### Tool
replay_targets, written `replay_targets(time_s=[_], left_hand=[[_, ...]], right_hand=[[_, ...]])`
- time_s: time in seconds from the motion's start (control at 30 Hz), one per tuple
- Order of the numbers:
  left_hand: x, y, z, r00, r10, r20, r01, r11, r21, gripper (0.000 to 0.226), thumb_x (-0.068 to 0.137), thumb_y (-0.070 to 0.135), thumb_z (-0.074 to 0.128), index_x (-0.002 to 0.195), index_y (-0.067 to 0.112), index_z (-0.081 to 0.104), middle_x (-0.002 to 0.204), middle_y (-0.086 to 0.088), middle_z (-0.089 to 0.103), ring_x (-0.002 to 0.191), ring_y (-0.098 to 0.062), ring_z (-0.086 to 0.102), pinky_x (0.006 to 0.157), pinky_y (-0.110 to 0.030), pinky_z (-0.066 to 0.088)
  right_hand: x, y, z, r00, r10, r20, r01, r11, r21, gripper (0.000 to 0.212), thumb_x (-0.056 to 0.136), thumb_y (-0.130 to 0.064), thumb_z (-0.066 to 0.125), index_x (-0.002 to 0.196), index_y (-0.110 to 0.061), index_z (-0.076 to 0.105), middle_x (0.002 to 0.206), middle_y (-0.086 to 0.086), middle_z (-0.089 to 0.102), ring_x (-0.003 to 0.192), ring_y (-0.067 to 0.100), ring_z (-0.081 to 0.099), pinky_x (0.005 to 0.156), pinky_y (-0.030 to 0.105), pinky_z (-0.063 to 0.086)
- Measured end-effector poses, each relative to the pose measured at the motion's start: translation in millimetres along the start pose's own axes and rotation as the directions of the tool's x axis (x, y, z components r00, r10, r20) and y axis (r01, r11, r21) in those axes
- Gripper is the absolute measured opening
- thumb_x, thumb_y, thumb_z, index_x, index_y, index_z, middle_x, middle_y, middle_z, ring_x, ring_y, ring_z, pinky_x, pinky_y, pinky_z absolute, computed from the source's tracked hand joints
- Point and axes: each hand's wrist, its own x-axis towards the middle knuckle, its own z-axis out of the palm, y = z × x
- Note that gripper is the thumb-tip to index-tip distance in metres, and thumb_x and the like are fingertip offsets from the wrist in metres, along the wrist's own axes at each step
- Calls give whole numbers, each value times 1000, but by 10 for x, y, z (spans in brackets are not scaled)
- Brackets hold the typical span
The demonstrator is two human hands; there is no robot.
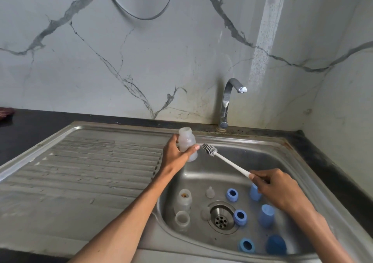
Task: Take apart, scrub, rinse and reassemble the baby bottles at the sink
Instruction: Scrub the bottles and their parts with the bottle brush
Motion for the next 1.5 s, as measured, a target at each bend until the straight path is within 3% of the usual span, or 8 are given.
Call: replay_targets(time_s=[0.13, 0.33, 0.43, 0.53, 0.67, 0.93, 1.33, 1.5], left_hand=[[-32, -20, 56, 997, 54, 53, -63, 977, 204, 52, 66, 35, 90, 109, 18, 66, 96, 2, 72, 86, -16, 68, 77, -29, 55], [-67, -50, 141, 989, 44, 145, -100, 907, 410, 52, 63, 35, 89, 105, 15, 65, 99, -1, 69, 90, -19, 64, 78, -28, 50], [-45, -97, 253, 977, -29, 213, -94, 834, 544, 55, 65, 32, 86, 113, 19, 63, 111, -5, 69, 104, -23, 64, 79, -26, 47], [7, -162, 351, 948, -133, 291, -93, 755, 649, 69, 71, 27, 86, 130, 13, 52, 129, -8, 59, 121, -27, 53, 91, -30, 43], [79, -281, 415, 895, -287, 341, -83, 645, 760, 71, 75, 17, 84, 136, 12, 46, 139, -12, 46, 126, -32, 50, 96, -34, 44], [26, -316, 453, 845, -381, 374, -111, 559, 822, 77, 61, 17, 94, 125, 10, 52, 129, -13, 54, 115, -31, 59, 87, -37, 52], [13, -377, 497, 811, -399, 428, -200, 498, 844, 64, 69, 9, 87, 124, 10, 53, 128, -13, 54, 114, -31, 59, 86, -38, 52], [35, -378, 529, 818, -367, 443, -267, 440, 857, 86, 61, 26, 94, 135, 18, 49, 136, -6, 55, 122, -28, 57, 96, -39, 51]], right_hand=[[47, 41, -30, 1000, 23, 9, -23, 999, -28, 25, 96, -51, 55, 114, -43, 70, 74, -12, 70, 75, 11, 67, 75, 36, 57], [100, 99, -53, 998, 53, 28, -51, 995, -91, 23, 96, -49, 55, 110, -41, 72, 77, -12, 70, 77, 12, 65, 75, 36, 55], [123, 95, -53, 997, 62, 45, -57, 993, -106, 23, 96, -48, 55, 110, -40, 71, 80, -11, 70, 80, 12, 65, 76, 34, 54], [140, 106, -39, 997, 62, 53, -55, 991, -124, 23, 96, -50, 55, 111, -42, 71, 80, -12, 69, 80, 11, 64, 79, 36, 55], [177, 163, -37, 997, 70, 43, -64, 988, -140, 25, 95, -50, 55, 111, -41, 71, 83, -11, 69, 82, 14, 64, 81, 39, 56], [165, 177, -40, 996, 67, 57, -59, 989, -133, 26, 94, -52, 55, 111, -41, 71, 85, -11, 69, 80, 13, 64, 80, 40, 57], [154, 166, -30, 996, 75, 54, -67, 988, -138, 27, 96, -49, 56, 115, -36, 70, 84, -11, 69, 78, 8, 63, 76, 32, 54], [180, 199, -31, 995, 84, 52, -77, 989, -126, 27, 95, -50, 57, 113, -37, 71, 82, -11, 70, 78, 10, 64, 78, 36, 57]])
